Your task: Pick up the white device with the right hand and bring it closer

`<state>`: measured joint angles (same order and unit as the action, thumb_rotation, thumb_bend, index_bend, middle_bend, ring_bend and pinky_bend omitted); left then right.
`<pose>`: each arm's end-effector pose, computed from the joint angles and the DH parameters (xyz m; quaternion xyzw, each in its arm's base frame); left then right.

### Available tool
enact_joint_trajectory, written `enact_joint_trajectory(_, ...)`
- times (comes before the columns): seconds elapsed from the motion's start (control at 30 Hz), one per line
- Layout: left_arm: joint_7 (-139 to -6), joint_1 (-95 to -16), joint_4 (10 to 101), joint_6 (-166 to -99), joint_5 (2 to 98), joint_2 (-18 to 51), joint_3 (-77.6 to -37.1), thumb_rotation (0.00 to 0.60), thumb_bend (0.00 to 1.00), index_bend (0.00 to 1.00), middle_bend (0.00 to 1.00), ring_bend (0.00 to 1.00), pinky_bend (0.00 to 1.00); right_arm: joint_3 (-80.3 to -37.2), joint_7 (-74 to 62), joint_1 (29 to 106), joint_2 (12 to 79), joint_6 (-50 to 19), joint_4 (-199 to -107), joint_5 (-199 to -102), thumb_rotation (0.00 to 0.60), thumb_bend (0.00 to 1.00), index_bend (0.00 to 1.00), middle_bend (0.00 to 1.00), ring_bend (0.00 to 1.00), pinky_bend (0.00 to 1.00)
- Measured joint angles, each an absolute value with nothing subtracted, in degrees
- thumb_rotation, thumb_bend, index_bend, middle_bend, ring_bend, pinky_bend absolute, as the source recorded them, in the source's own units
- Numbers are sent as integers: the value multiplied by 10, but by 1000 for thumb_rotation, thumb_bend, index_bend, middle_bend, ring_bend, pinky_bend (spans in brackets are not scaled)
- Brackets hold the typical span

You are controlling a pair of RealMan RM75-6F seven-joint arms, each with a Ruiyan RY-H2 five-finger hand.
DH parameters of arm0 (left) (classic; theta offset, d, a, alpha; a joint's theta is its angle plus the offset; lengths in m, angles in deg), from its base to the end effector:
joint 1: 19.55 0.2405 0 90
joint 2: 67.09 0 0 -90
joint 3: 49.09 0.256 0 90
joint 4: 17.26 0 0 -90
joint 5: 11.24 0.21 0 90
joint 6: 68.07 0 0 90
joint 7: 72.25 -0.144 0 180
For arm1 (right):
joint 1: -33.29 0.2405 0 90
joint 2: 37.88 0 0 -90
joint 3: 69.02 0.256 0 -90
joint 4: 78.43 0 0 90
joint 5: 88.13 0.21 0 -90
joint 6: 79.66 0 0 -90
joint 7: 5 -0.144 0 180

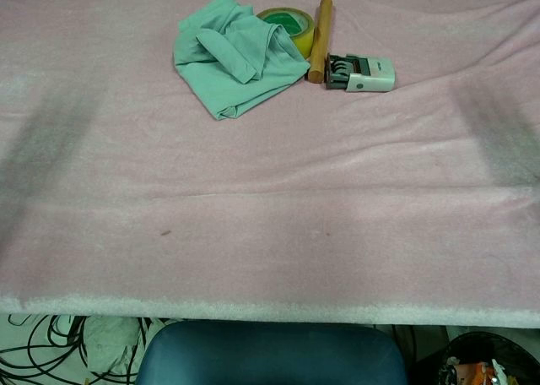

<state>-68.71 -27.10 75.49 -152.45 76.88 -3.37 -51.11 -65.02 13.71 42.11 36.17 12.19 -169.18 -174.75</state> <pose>-0.2984 0.1919 0.1549 -0.6077 -0.3915 -0.4184 0.5498 -0.2775 -0.2026 0.1250 0.6056 -0.2767 0.3920 0.6349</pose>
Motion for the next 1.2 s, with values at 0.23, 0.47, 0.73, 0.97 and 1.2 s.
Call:
enact_joint_trajectory(0.23,-688,-270,757,-1524,764,-33,-512,600,0,0,0,0,0,-657,127,422,367,107,-1680,-1754,600,115,0,11,14,226)
enact_joint_trajectory(0.47,-680,-270,760,-1523,763,-34,-513,600,0,0,0,0,0,-656,121,425,367,99,-1694,-1761,600,116,0,14,19,226)
enact_joint_trajectory(0.73,-677,-271,759,-1523,758,-32,-517,600,0,0,0,0,0,-633,123,454,364,51,-1755,-1740,600,116,3,60,48,225)
enact_joint_trajectory(0.97,-684,-271,759,-1521,750,-27,-519,600,0,0,0,0,0,-579,170,536,374,-63,-1793,-1670,600,104,19,65,57,225)
enact_joint_trajectory(1.2,-684,-274,760,-1512,738,-26,-523,600,0,0,0,0,0,-514,235,647,438,-175,-1755,-1534,600,92,19,65,57,225)
